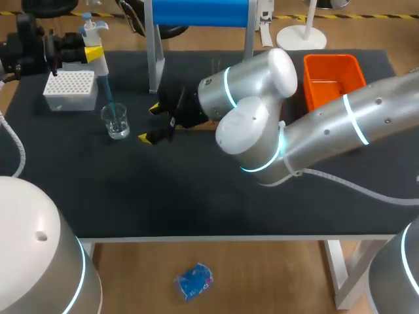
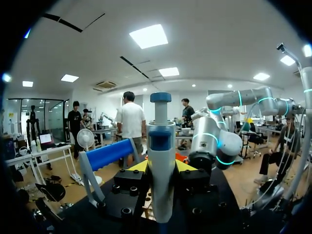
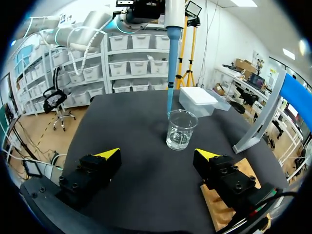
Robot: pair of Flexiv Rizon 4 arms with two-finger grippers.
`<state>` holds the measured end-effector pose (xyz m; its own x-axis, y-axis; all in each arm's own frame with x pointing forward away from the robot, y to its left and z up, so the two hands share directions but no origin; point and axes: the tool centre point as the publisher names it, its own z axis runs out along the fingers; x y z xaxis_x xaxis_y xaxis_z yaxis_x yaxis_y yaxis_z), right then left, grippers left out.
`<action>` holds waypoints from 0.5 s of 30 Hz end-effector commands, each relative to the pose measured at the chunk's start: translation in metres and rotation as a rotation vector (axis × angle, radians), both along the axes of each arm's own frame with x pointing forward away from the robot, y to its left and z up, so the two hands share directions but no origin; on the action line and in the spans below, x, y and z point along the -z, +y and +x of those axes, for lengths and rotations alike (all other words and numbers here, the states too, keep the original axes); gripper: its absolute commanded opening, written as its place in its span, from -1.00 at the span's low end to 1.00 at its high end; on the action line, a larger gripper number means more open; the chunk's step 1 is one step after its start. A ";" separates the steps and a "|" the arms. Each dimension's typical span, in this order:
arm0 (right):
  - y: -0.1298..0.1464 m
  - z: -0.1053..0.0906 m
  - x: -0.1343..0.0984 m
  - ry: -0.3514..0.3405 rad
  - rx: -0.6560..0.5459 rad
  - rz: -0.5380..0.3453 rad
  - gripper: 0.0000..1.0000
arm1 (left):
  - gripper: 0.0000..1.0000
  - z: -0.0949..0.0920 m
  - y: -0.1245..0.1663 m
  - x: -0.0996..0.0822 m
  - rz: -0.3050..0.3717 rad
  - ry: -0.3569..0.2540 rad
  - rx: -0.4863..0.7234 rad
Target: Invert the test tube, pick up the pipette, mount the tip to pipette, aspirate from beaker and dispense into the tube, eject the tip, return the pipette, and cap with the stopper.
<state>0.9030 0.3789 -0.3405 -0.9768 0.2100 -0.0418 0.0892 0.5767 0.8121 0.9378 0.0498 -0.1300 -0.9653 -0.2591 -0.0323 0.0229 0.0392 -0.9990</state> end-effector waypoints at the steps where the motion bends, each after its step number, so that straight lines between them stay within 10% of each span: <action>1: 0.013 0.005 0.015 -0.011 0.006 0.017 1.00 | -1.00 0.006 0.002 0.003 -0.003 0.001 0.010; 15: 0.019 0.021 0.023 -0.007 0.019 0.024 1.00 | -1.00 0.016 0.003 0.007 -0.004 0.007 0.016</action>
